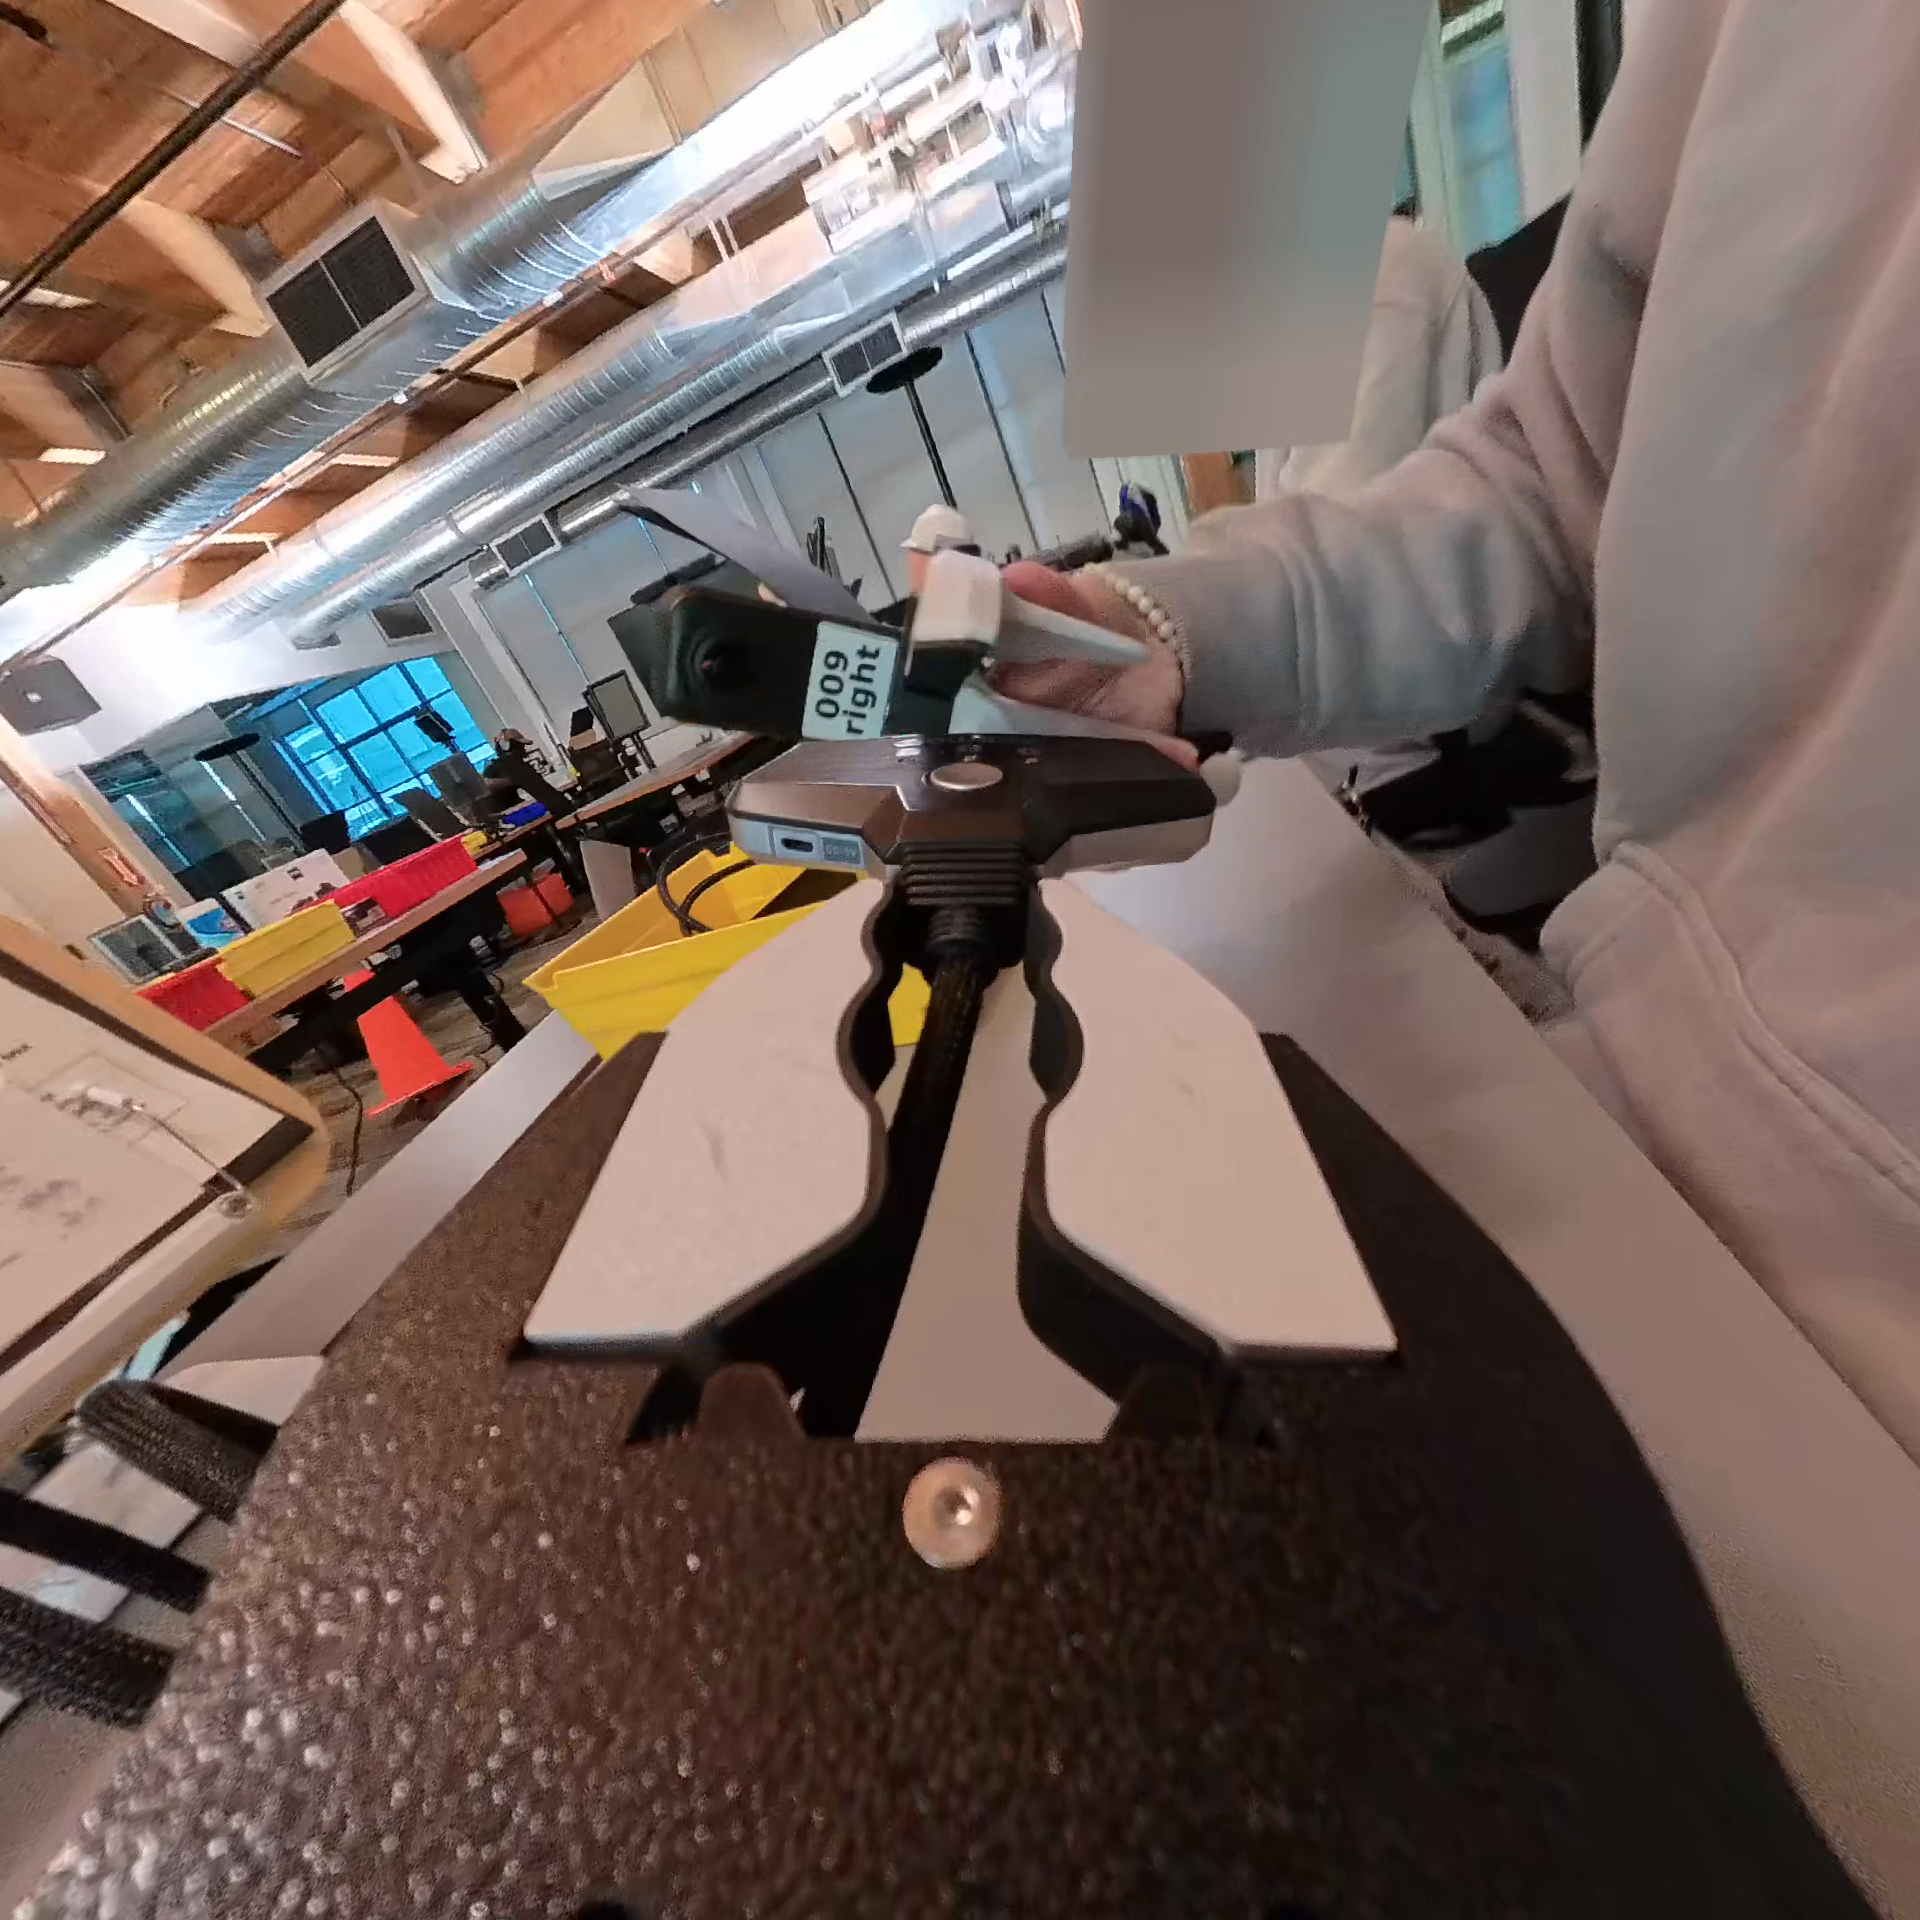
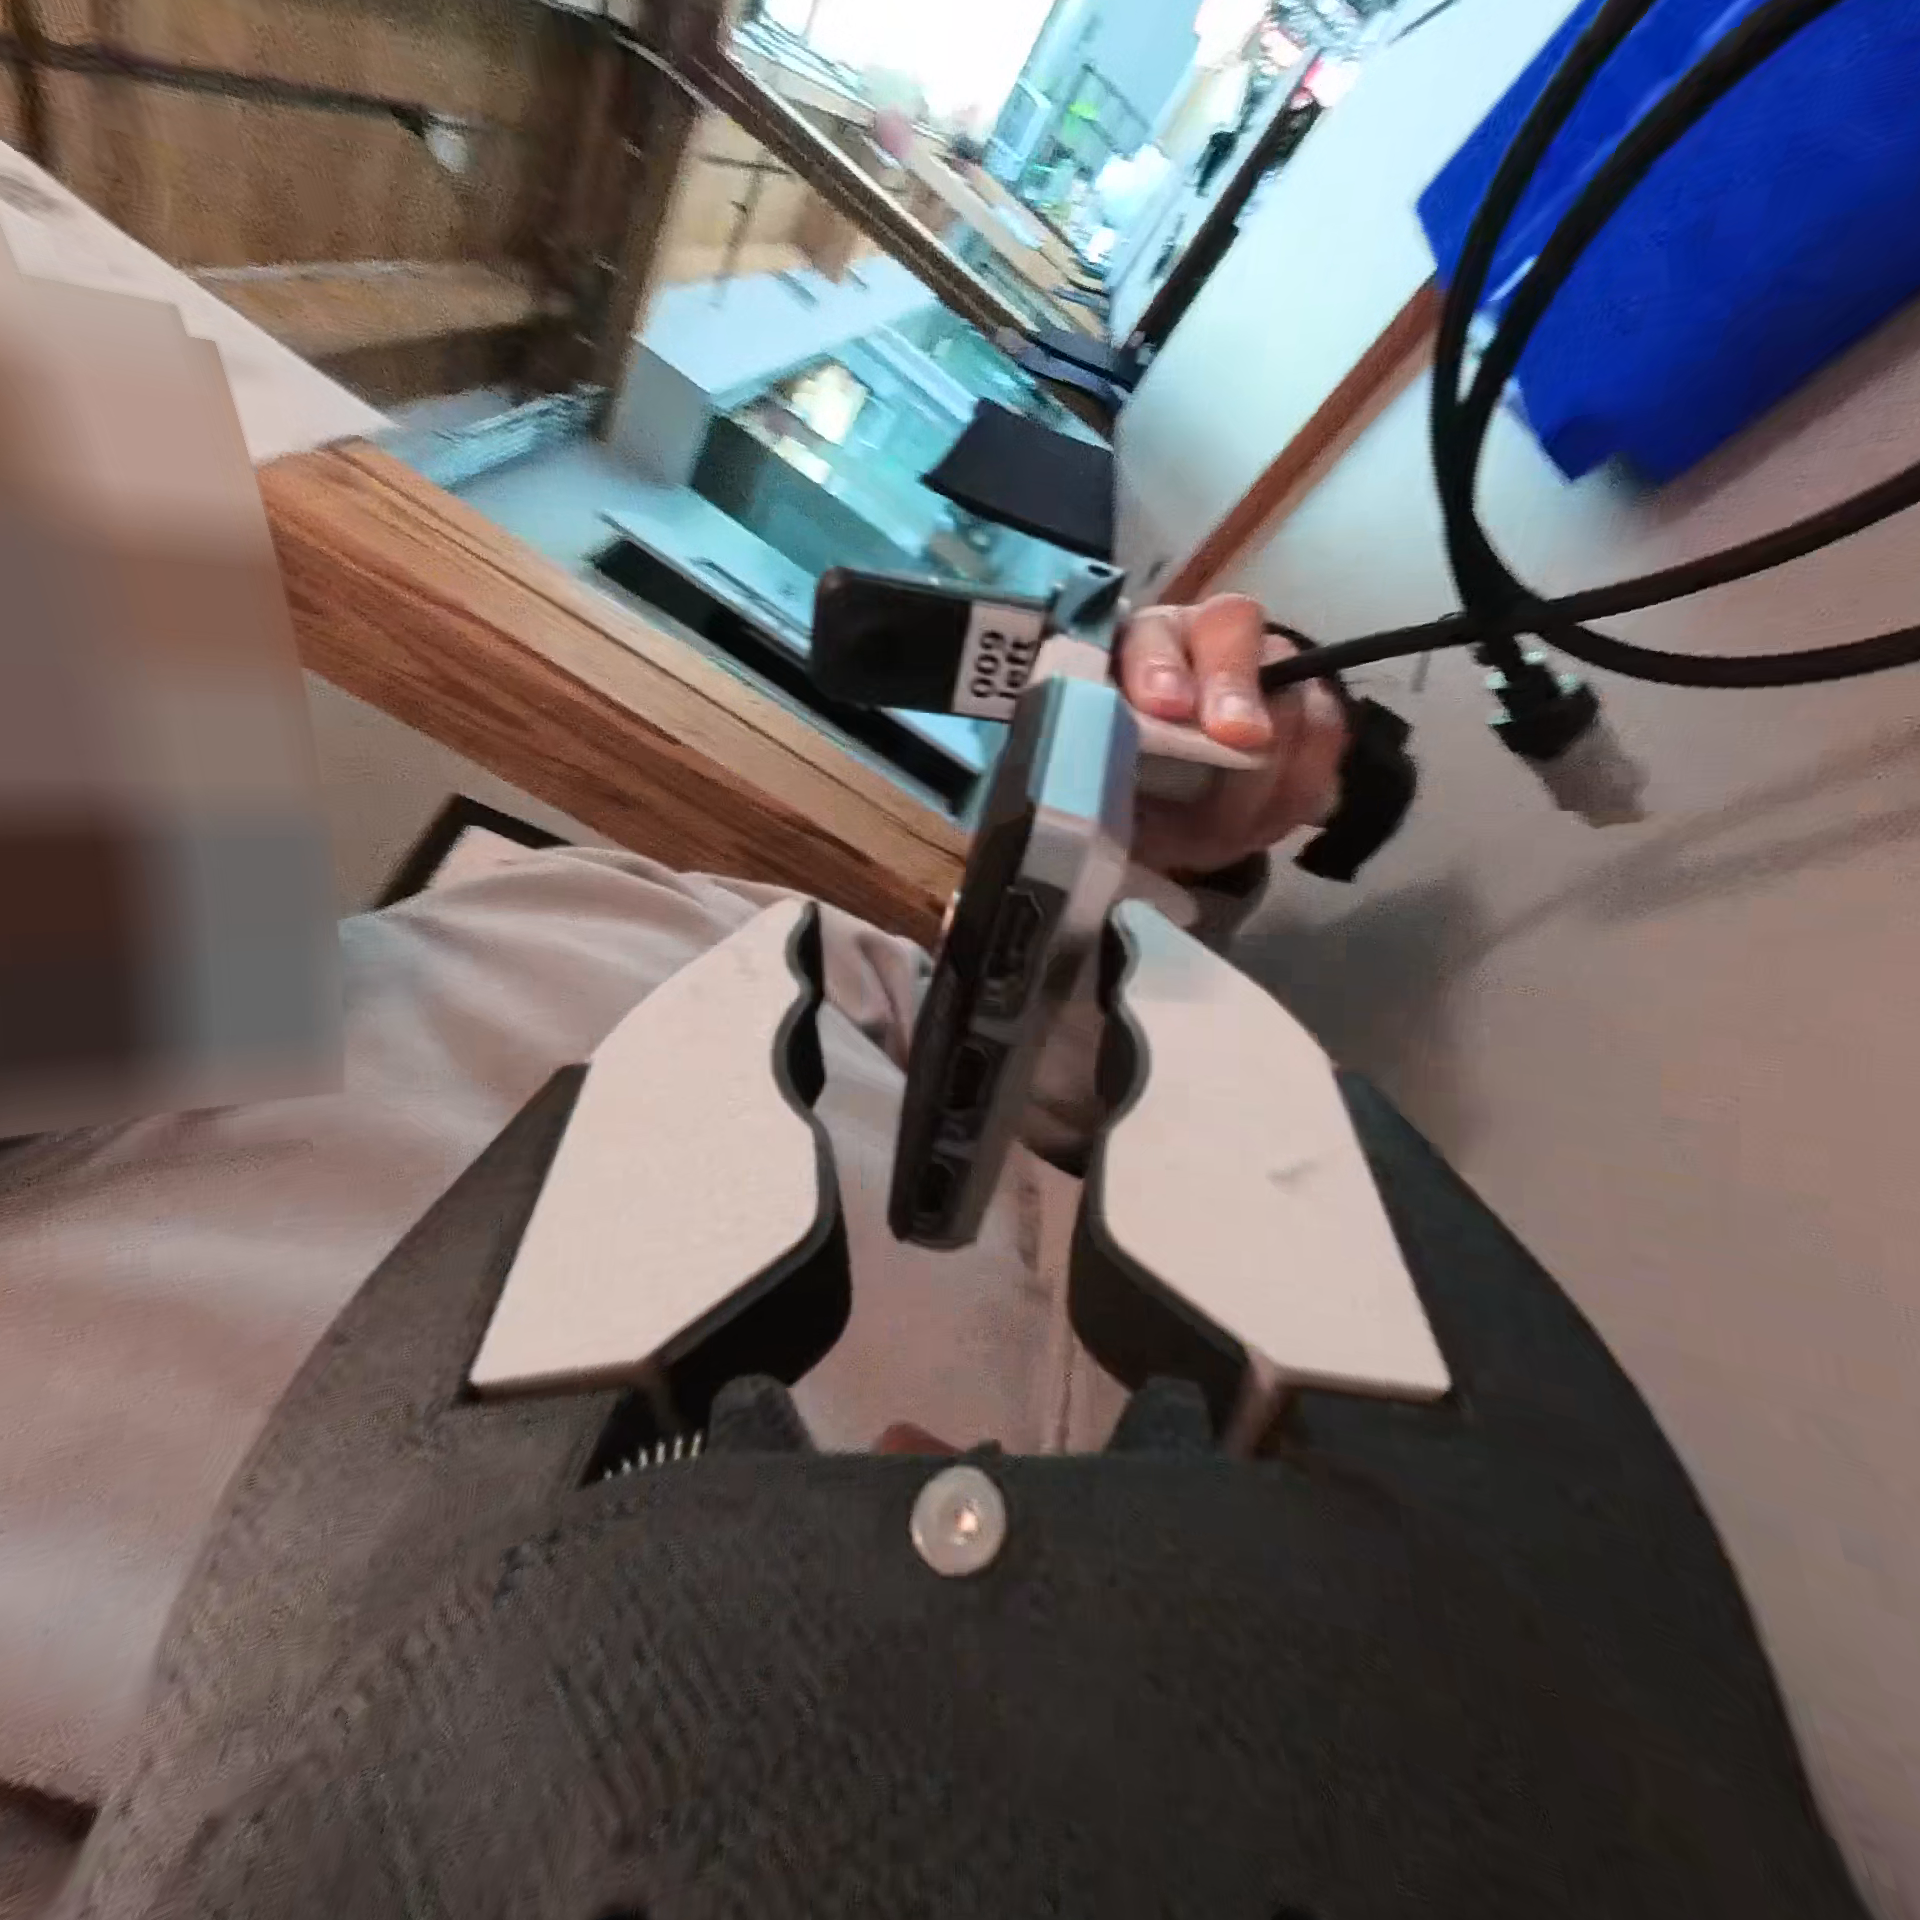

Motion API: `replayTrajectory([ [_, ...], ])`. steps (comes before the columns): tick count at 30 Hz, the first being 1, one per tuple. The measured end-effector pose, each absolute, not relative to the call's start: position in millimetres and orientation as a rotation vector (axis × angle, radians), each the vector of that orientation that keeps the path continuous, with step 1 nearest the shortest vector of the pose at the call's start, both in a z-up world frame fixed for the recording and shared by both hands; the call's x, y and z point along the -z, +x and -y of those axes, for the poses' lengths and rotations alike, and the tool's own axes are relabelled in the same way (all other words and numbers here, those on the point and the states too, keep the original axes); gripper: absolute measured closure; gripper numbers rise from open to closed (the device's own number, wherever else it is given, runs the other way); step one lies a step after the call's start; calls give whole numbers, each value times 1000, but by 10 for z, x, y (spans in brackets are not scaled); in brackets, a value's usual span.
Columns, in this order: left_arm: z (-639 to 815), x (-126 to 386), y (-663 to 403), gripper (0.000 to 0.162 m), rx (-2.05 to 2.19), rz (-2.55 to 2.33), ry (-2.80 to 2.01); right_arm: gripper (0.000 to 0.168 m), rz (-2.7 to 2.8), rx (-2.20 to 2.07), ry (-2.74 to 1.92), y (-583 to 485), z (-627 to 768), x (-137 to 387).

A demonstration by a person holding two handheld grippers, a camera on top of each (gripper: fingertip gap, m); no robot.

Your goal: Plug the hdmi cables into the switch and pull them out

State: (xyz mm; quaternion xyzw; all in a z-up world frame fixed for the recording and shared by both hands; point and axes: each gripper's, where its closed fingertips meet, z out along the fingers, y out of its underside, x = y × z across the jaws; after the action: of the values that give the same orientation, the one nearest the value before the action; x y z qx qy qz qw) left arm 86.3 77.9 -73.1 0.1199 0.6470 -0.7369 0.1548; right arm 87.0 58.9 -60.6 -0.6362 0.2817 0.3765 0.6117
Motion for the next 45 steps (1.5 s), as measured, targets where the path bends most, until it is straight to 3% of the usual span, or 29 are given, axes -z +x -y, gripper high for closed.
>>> replayTrajectory([
  [2, -758, 735, 844, 141, 2059, -1856, 370, 143, -674, -885, -1455, 889, -639, 668],
  [9, -723, 867, 941, 139, 1960, -1958, 296, 146, -648, -710, -1493, 965, -584, 776],
  [10, -726, 822, 971, 135, 1971, -1926, 251, 146, -637, -668, -1502, 991, -543, 734],
  [13, -843, 497, 1013, 99, 2035, -1704, 145, 146, -570, -506, -1530, 1091, -306, 486],
  [16, -1019, 242, 1032, 93, 2112, -1553, 65, 146, -522, -268, -1567, 1259, 92, 100],
  [23, -1079, 403, 1206, 97, 2145, -1587, -29, 146, -551, 355, -1739, 1819, 1402, -750],
  [28, -990, 507, 1227, 100, 2164, -1629, -45, 146, -625, 583, -2034, 2272, 2364, -1018],
  [39, -924, 566, 1259, 103, 2177, -1663, -70, 146, -829, 297, -2424, 2782, 3259, -747],
  [45, -920, 562, 1248, 104, 2113, -1690, -51, 146, -904, 43, -2461, 2793, 3372, -891],
])
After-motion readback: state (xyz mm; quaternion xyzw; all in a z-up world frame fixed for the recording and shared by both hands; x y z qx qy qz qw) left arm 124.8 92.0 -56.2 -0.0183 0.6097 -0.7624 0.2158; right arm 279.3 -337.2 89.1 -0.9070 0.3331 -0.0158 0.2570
